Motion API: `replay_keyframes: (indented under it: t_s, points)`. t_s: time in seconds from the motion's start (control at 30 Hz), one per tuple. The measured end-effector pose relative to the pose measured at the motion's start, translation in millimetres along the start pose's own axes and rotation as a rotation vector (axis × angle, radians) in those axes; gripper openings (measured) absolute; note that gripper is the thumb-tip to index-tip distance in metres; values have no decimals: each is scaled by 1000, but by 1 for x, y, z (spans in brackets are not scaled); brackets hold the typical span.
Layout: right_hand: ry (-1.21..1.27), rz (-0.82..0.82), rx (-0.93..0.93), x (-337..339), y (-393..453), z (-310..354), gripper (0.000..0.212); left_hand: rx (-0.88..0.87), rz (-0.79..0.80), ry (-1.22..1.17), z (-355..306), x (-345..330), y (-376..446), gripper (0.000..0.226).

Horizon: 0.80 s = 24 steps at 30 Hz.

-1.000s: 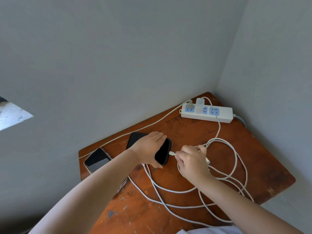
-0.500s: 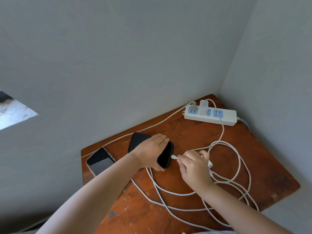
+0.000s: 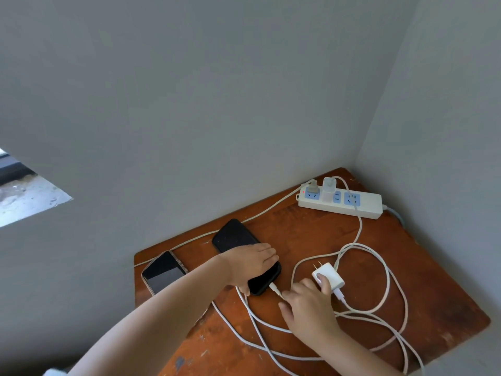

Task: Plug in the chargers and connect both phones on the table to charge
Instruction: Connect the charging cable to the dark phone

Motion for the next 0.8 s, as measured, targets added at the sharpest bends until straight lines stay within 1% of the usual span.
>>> replay_keyframes:
  t_s: [0.2,0.33,0.47,0.57,0.67,0.73,0.8]
  points:
    - [-43,-60,-22,6,-1,-22,25,-80,76,99,-3,0,2,93]
    - [-136,-5,-40,0,4,-27,34,-117,93,128,-12,3,3,91]
    - [-186,28,-39,-7,4,-29,37,-156,85,135,-21,3,3,85]
    - [-190,12,-22,-9,4,-30,37,-134,69,71,-20,3,2,77]
    - [-179,-16,-7,-11,4,-31,36,-106,32,16,-20,3,1,74]
    - [-162,-41,5,-11,3,-33,37,-75,-11,10,-17,1,-3,79]
    - [-137,-61,8,-11,2,-35,39,-2,-79,-66,-9,-4,-10,87]
Point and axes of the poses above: each hand's wrist, its own y-axis towards the middle knuckle, its own x-axis out of the back of the hand, z = x × y, the point moved 7 cm from there along y, towards the middle knuckle, and after that the axes turned 4 degrees about x, right-handed, at the moved point
